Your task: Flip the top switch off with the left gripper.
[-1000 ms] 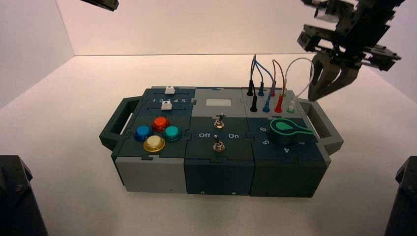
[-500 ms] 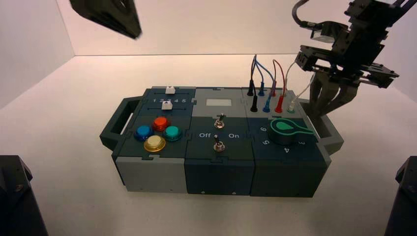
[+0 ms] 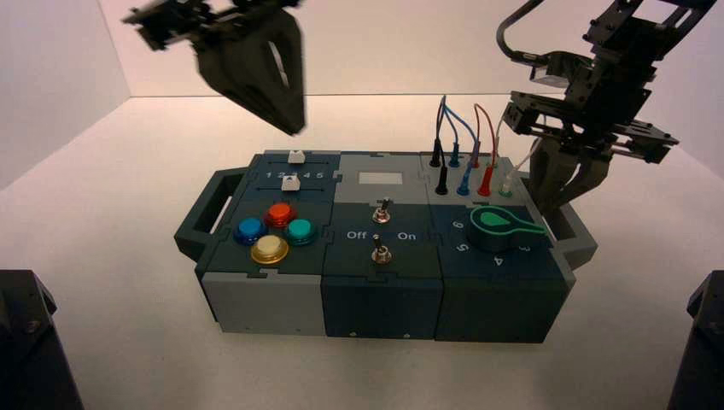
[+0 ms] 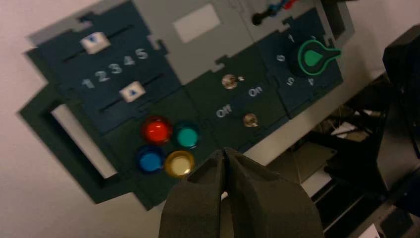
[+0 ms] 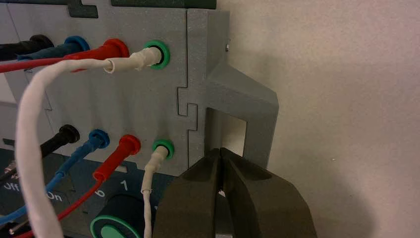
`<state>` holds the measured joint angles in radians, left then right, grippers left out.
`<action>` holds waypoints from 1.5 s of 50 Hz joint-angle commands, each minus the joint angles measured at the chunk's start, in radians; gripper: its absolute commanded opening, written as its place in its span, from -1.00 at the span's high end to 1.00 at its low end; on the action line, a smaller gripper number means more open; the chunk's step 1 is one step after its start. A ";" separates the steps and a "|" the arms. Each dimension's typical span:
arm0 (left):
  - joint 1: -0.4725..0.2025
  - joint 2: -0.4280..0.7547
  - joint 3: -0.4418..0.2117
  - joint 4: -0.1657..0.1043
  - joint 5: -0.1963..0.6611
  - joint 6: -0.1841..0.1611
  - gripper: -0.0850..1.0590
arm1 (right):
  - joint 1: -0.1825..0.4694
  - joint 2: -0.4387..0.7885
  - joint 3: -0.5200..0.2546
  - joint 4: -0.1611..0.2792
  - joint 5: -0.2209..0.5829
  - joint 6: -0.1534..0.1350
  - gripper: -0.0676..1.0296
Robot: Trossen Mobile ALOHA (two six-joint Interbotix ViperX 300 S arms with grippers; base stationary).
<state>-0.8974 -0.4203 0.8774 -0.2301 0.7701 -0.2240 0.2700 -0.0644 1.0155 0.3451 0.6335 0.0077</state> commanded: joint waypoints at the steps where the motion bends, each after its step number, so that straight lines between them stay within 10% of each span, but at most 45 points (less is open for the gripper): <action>1: -0.026 0.037 -0.054 -0.003 0.003 -0.025 0.91 | 0.015 0.023 0.005 -0.011 -0.021 -0.005 0.92; 30: -0.083 0.322 -0.267 -0.003 0.101 -0.176 0.91 | 0.051 0.067 0.003 -0.006 -0.041 -0.005 0.92; 49: -0.126 0.471 -0.402 -0.003 0.156 -0.198 0.91 | 0.051 0.071 0.003 -0.006 -0.041 -0.006 0.92; 75: -0.130 0.525 -0.373 -0.003 0.086 -0.199 0.91 | 0.051 0.074 0.002 -0.006 -0.041 -0.008 0.92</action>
<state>-1.0247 0.1089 0.5185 -0.2316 0.8636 -0.4172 0.2945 -0.0383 1.0078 0.3482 0.6105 0.0199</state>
